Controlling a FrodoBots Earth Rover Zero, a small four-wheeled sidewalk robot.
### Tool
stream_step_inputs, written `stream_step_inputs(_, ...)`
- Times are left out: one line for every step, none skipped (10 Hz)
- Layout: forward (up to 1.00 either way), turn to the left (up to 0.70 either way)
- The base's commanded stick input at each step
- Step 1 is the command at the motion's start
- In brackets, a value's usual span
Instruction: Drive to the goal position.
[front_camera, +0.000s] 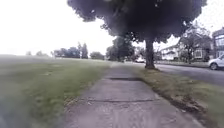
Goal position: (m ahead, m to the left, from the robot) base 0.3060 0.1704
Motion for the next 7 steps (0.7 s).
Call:
stream_step_inputs(0.70,0.20)
stream_step_inputs(0.70,0.31)
stream_step_inputs(0.70,0.35)
stream_step_inputs(0.70,0.34)
stream_step_inputs(0.70,0.23)
stream_step_inputs(0.70,0.11)
stream_step_inputs(0.70,0.00)
